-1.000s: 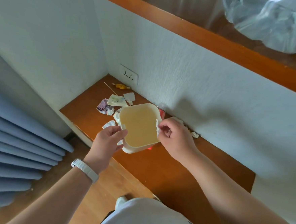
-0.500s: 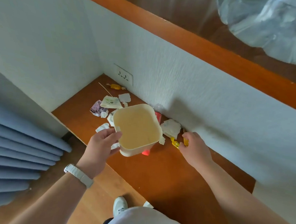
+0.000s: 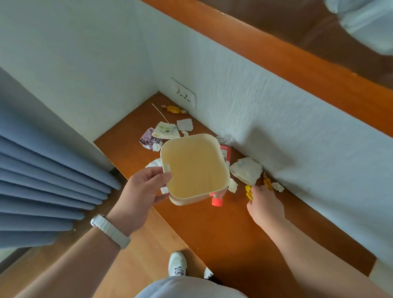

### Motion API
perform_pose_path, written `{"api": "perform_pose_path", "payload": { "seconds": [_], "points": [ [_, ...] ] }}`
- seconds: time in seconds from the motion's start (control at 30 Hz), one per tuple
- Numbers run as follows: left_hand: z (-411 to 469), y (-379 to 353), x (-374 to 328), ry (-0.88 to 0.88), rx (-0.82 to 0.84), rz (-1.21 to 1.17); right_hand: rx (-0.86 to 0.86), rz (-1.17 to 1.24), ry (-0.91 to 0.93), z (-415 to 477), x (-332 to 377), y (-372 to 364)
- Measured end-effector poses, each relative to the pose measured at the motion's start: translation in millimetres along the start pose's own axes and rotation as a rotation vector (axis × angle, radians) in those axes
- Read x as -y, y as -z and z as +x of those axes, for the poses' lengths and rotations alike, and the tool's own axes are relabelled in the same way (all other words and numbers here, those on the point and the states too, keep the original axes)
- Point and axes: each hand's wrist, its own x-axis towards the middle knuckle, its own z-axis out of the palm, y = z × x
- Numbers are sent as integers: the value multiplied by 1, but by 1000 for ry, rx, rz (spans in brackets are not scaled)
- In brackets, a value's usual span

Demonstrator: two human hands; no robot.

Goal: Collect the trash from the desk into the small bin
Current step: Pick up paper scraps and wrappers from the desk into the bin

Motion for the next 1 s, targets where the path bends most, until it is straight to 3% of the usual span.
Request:
{"api": "perform_pose_path", "payload": {
  "seconds": [0.27, 0.53, 0.77, 1.0],
  "points": [
    [-3, 3, 2, -24, 43, 38, 33, 87, -63, -21, 9, 0],
    [-12, 5, 2, -99, 112, 126, -146, 349, -92, -39, 19, 70],
    [-17, 16, -3, -116, 134, 146, -381, 779, 66, -69, 77, 154],
    [-18, 27, -5, -147, 120, 169, -450, 789, 260, -89, 120, 173]
  ]
}}
